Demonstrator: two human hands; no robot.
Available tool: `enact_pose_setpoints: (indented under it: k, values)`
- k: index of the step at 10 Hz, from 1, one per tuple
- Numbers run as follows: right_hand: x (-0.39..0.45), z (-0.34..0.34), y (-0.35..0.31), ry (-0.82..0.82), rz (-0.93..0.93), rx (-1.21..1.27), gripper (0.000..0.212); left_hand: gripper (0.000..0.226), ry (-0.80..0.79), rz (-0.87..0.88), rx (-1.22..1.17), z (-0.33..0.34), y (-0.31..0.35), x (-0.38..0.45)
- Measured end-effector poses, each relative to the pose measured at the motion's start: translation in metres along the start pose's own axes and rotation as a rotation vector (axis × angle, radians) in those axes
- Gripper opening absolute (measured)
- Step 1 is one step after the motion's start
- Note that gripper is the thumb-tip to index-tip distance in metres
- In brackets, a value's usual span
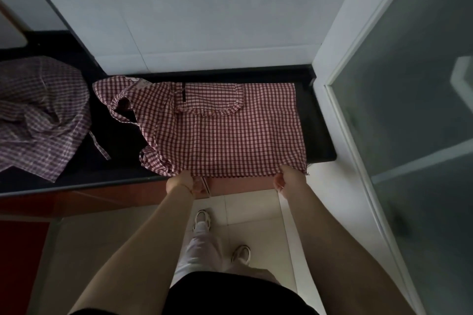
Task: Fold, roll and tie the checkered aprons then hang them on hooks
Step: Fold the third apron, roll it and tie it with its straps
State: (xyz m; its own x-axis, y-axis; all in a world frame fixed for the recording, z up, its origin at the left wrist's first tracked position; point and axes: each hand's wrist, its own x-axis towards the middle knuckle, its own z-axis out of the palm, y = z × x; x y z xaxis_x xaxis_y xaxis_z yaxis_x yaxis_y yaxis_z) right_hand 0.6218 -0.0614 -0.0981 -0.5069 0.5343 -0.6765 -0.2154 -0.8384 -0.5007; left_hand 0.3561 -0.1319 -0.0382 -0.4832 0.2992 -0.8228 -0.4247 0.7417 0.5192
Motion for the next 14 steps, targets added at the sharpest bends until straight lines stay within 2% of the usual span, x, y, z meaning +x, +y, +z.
enact_pose_setpoints:
  k: [1, 2, 3, 4, 5, 6, 7, 8, 9, 10, 11, 12, 13, 14]
  values:
    - [-0.052, 0.031, 0.015, 0.815, -0.074, 0.088, 0.016, 0.027, 0.084, 0.044, 0.213, -0.001, -0.004, 0.007]
    - [-0.047, 0.015, 0.015, 0.882, -0.036, 0.127, 0.015, 0.022, 0.204, 0.427, 0.503, 0.016, -0.002, -0.005]
    - [-0.046, 0.009, 0.004, 0.893, -0.042, 0.253, 0.025, 0.009, 0.182, 0.806, 0.682, 0.038, 0.003, -0.012]
    - [-0.044, 0.003, -0.002, 0.901, -0.028, 0.233, 0.03, 0.051, 0.0, 0.839, 1.101, 0.05, 0.004, 0.001]
    - [-0.044, -0.001, -0.019, 0.935, -0.052, 0.076, 0.026, 0.068, -0.125, 0.675, 1.369, 0.054, 0.01, 0.013]
    - [-0.048, -0.008, -0.043, 1.044, -0.264, -0.047, 0.013, 0.071, -0.19, 0.649, 1.474, 0.062, 0.019, 0.017]
    - [-0.055, -0.012, -0.06, 1.225, -0.327, -0.255, 0.031, 0.071, -0.242, 0.692, 1.537, 0.08, 0.025, 0.014]
    - [-0.053, -0.01, -0.065, 1.476, -0.327, -0.766, 0.052, 0.069, -0.247, 0.725, 1.58, 0.092, 0.024, 0.006]
    - [-0.037, 0.004, -0.063, 1.35, -0.583, -1.369, 0.034, 0.069, -0.219, 0.747, 1.631, 0.099, 0.022, 0.001]
    - [-0.006, 0.012, -0.052, 0.953, -0.43, -1.616, 0.049, 0.068, -0.2, 0.752, 1.686, 0.102, 0.026, -0.003]
    - [0.009, 0.008, -0.04, 0.782, -0.113, -1.702, 0.084, 0.067, -0.254, 0.708, 1.703, 0.103, 0.033, -0.004]
    - [0.011, -0.007, -0.04, 0.805, -0.043, -1.729, 0.095, 0.068, -0.305, 0.673, 1.685, 0.104, 0.037, -0.002]
    - [0.008, -0.021, -0.048, 0.924, 0.0, -1.65, 0.082, 0.067, -0.304, 0.709, 1.702, 0.106, 0.042, -0.001]
    - [0.004, -0.018, -0.06, 1.04, 0.094, -1.599, 0.077, 0.063, -0.292, 0.767, 1.699, 0.11, 0.046, 0.002]
